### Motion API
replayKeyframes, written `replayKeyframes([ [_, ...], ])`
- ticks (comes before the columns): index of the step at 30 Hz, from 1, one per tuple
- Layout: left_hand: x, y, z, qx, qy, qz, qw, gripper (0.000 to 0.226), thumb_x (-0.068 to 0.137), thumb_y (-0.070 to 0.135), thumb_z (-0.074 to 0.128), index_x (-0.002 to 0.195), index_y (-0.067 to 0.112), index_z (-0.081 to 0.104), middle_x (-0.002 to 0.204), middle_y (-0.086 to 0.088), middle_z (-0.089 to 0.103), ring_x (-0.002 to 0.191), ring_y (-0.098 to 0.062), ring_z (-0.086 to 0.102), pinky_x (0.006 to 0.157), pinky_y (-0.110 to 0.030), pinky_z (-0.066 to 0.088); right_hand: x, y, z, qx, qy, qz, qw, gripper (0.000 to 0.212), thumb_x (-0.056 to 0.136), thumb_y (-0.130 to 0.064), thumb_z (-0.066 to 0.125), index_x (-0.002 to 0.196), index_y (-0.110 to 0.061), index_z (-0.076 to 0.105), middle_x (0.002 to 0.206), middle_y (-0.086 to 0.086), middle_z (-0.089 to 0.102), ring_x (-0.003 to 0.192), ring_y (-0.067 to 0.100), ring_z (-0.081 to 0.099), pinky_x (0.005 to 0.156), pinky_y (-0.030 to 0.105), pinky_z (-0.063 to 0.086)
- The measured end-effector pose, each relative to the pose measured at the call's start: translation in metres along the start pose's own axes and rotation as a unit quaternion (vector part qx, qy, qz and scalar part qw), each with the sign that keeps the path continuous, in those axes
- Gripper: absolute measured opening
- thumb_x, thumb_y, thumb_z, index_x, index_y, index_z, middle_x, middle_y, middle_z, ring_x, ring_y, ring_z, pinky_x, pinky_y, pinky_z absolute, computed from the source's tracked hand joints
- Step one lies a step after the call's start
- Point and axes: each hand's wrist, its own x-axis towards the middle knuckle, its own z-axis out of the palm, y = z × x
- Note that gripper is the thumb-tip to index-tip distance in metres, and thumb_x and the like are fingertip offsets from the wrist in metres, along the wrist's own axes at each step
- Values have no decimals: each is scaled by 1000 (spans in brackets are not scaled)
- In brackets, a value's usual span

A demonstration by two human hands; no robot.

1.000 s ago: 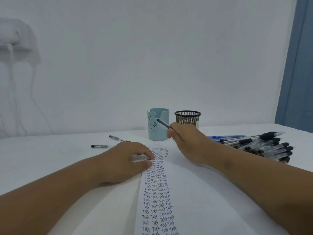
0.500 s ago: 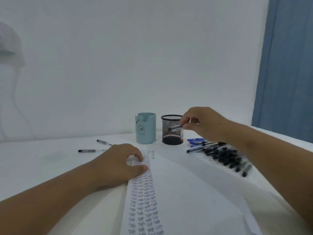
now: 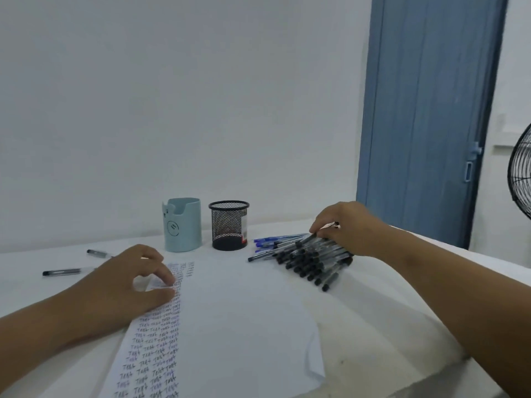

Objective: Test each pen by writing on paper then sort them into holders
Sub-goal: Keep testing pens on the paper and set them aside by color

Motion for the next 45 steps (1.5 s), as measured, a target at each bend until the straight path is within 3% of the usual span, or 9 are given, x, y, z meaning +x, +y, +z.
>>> replayKeyframes([
  [7,1,-1,-1,-69,50,22,996,17,86,39,74,96,52,70,112,38,59,104,17,51,88,-21,42,6,-25,4,39,2,-32,999,12,94,-26,70,101,-34,74,115,-16,67,111,5,57,101,27,43],
  [11,9,-8,-15,-65,105,-3,992,9,91,31,70,92,39,75,100,27,69,104,5,59,87,-23,42,16,-61,19,26,-13,-106,994,13,97,-26,65,104,-30,75,105,-21,67,106,3,58,86,10,39],
  [15,16,-42,-36,46,124,-38,991,23,95,19,64,95,42,64,116,18,65,99,-3,52,85,-27,39,33,-114,45,40,-40,-182,982,15,96,-26,65,102,-23,77,99,-14,71,97,6,61,86,18,45],
  [21,12,-85,-56,199,55,-195,959,30,104,29,43,128,44,51,145,18,47,135,-13,43,109,-35,32,63,-174,87,16,-153,-207,966,13,94,-30,64,97,-27,76,83,-22,65,82,0,60,75,21,47],
  [27,14,-95,-57,169,87,-176,966,16,98,28,55,88,37,63,102,21,63,100,-9,58,102,-41,39,75,-187,123,-20,-176,-253,951,13,93,-32,64,91,-26,74,87,-13,69,83,7,60,79,27,52],
  [32,19,-73,-56,-68,206,-87,972,19,98,17,61,86,24,74,78,5,73,66,-12,66,64,-16,48,64,-172,138,59,-80,-242,965,12,93,-33,64,90,-27,74,85,-17,69,79,1,58,77,23,48],
  [35,20,-50,-53,-287,264,-103,915,11,95,22,67,91,15,74,81,-4,74,60,-12,63,69,-28,50,57,-168,137,109,-49,-236,964,14,94,-24,63,98,-25,77,84,-18,67,80,1,61,80,20,49],
  [39,20,-30,-57,-536,299,-138,777,35,75,47,74,88,15,67,69,5,66,60,-9,61,68,-24,50,58,-166,136,183,53,-150,970,18,94,-18,60,96,-26,76,81,-14,67,77,9,63,76,29,53],
  [45,16,-28,-73,-644,324,-134,679,42,62,45,84,88,20,62,65,8,52,58,-6,54,65,-18,48,53,-165,135,158,11,-125,979,17,93,-20,58,95,-28,73,73,-13,63,70,8,57,71,30,52],
])
